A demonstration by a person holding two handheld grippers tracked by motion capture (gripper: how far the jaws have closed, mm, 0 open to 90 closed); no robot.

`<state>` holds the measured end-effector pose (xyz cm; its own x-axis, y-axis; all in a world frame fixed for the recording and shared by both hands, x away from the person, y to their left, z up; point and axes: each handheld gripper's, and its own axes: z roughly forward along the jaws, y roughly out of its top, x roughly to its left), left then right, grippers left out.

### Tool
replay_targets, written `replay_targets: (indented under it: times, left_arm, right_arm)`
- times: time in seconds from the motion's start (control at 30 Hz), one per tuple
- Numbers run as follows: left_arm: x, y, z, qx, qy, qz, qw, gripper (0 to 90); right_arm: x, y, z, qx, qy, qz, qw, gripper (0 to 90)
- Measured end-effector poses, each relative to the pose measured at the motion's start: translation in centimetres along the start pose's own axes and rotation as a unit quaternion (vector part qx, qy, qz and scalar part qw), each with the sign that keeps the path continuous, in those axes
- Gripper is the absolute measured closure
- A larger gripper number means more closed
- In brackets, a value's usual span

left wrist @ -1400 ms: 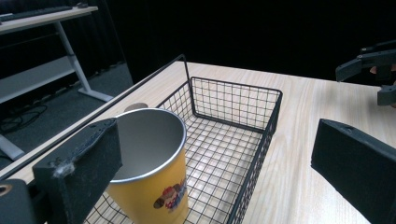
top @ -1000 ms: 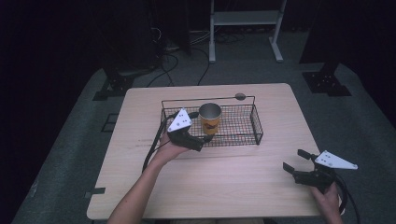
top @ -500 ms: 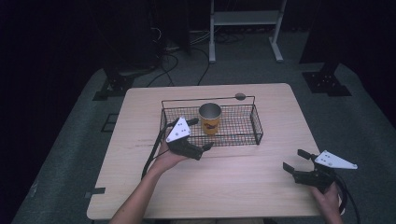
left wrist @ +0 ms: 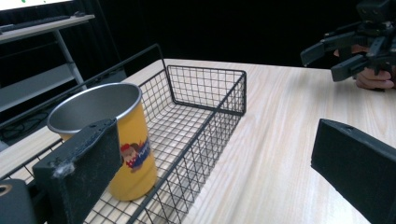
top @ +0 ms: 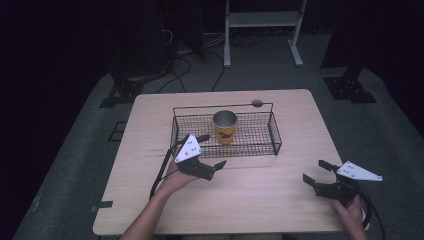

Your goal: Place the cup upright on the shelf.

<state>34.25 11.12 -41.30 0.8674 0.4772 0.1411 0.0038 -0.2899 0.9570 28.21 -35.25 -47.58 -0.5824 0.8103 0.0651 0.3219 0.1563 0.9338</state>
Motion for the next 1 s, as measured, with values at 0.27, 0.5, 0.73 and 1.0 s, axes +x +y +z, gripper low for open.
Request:
replay_targets:
  times: [0.27,0.5,0.73,1.0]
  left_arm:
    - [-1.2,-0.5,-0.6,-0.001,-0.001,0.005,1.0,1.0]
    - [-1.5,-1.3,-0.9,0.0,0.003,-0.002,1.0,1.0]
    - [-2.1,-2.1,-1.3,-0.011,0.007,-0.012,0.9998,1.0]
    - [-2.8,-3.0,-1.8,-0.013,0.015,-0.016,0.9997,1.0]
  right_arm:
    - [0.0,0.0,0.0,0.0,-0.001,0.001,1.0,13.0]
    - [0.0,0.0,0.0,0.001,-0.001,0.001,1.0,13.0]
    - [0.0,0.0,0.0,0.002,-0.002,0.0,1.0,13.0]
    - [0.0,0.0,0.1,0.003,-0.003,0.0,1.0,13.0]
